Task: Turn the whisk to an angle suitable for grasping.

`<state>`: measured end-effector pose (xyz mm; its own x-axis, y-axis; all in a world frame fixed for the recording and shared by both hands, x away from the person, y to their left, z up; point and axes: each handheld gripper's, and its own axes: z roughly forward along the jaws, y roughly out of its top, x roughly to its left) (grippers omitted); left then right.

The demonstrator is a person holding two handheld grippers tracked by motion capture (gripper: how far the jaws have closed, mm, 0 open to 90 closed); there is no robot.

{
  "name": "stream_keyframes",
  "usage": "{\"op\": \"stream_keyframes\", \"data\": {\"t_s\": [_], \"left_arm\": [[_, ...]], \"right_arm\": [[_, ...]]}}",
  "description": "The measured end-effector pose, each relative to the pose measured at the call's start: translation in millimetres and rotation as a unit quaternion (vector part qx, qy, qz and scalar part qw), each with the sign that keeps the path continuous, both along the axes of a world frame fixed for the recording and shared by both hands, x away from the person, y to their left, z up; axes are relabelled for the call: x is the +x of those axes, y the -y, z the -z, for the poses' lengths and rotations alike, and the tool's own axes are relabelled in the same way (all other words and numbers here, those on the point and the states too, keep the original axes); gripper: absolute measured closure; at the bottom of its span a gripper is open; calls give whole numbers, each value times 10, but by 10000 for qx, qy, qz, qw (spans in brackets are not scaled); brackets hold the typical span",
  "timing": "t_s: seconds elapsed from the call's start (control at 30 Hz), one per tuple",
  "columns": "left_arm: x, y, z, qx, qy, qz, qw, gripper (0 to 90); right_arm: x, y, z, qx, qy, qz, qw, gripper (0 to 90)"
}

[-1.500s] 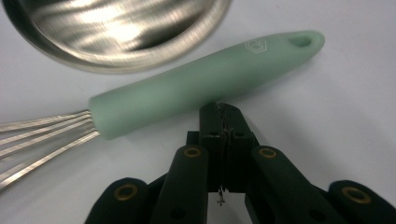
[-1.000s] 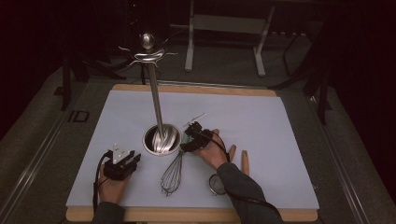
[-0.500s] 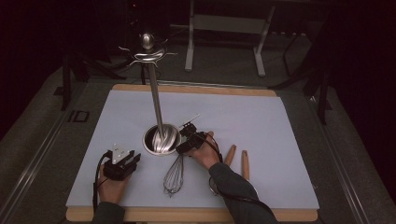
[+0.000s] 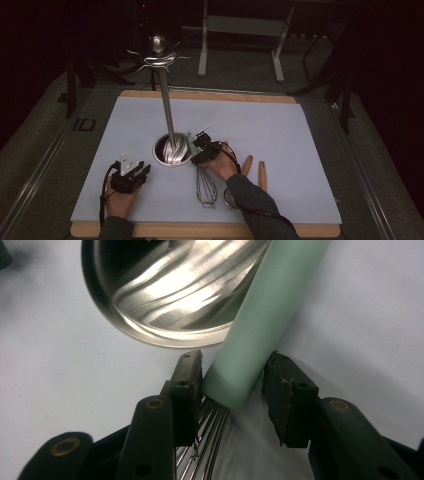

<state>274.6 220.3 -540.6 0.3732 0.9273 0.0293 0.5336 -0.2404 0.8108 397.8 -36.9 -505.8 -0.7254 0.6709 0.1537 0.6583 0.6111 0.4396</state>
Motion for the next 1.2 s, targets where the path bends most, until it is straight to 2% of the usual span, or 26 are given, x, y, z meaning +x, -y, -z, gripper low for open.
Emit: {"op": "stream_keyframes", "data": {"t_s": [0.27, 0.33, 0.4, 0.57, 0.7, 0.9, 0.97, 1.2], "left_arm": [[2, 2, 1, 12, 1, -15, 10000, 683], [3, 2, 1, 17, -3, -19, 10000, 682], [2, 2, 1, 13, -1, -18, 10000, 681], [5, -1, 0, 9, -11, -10, 10000, 678], [4, 1, 1, 9, -9, -16, 10000, 678], [5, -1, 1, 4, -12, -16, 10000, 677], [5, -3, 0, 9, -14, -13, 10000, 678], [-1, -6, -3, -7, 0, -36, 10000, 679]], "right_arm": [[-79, -112, -77, -116, 7, -429, 9990, 627], [-75, -141, -86, -51, -68, -479, 9988, 609], [-45, -154, -96, 62, -144, -396, 9991, 574], [51, -150, -111, 337, -507, -93, 9981, 594], [98, -163, -42, 303, -794, -5, 9964, 639], [92, -139, -86, 345, -799, 210, 9960, 682], [96, -113, -107, 445, -879, 239, 9948, 687], [104, -33, -214, 699, -787, 313, 9940, 689]]}}
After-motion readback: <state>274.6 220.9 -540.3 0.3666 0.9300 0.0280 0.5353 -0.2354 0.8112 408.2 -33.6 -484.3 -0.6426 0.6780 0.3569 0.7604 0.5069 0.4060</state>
